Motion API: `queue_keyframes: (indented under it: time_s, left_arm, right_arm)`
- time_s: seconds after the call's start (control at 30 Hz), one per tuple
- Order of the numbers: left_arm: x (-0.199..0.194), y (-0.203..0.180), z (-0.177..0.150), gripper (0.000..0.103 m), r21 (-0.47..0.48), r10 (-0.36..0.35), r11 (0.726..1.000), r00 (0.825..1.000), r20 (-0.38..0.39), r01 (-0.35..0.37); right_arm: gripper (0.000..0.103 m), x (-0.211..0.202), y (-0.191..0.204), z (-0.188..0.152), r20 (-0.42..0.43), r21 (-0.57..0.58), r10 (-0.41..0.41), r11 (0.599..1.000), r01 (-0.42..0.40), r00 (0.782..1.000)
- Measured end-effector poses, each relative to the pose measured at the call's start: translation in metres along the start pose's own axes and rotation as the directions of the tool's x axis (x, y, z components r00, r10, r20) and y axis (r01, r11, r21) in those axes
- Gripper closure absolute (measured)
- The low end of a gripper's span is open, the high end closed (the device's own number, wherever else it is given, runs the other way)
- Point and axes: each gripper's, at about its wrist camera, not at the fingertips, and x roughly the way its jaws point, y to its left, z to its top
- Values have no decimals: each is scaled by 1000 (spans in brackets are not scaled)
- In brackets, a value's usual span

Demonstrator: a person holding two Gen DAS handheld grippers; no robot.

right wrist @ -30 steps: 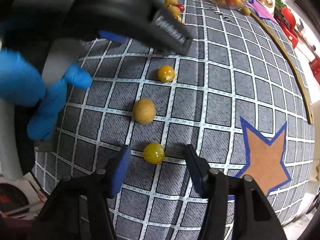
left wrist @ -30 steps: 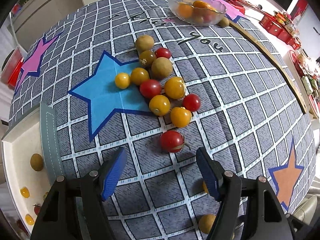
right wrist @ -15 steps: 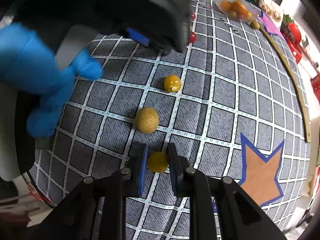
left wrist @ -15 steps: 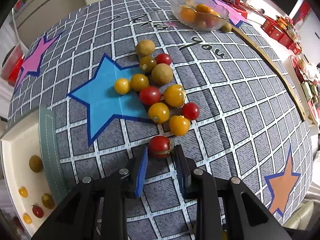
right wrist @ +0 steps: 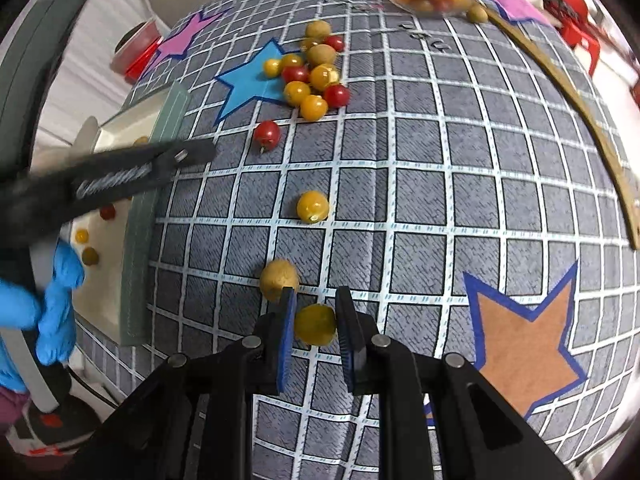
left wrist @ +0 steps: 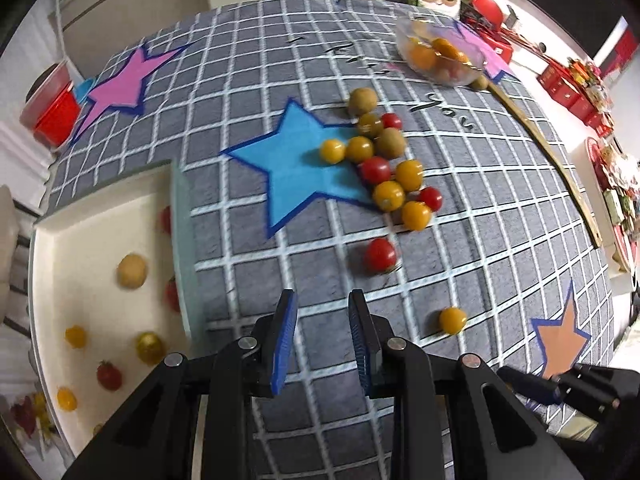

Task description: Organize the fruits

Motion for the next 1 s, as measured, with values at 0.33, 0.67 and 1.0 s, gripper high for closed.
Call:
queue_keyframes:
  time_s: [0.33, 0.67, 1.0]
  left_arm:
    - [11, -21, 6, 14, 62, -15, 998, 999, 50, 12]
    - [48, -43, 22, 35, 84, 28, 996, 1000, -14, -27]
    - [36, -38, 23, 81, 64, -62, 996, 998, -7, 62]
  right_arm:
    - [81, -7, -17, -8, -14, 16, -37, 999, 37, 999]
    - [81, -13, -29, -18, -1, 57, -40, 998, 40, 999]
    - [81, -19, -40, -17, 8, 93, -43, 995, 42, 999]
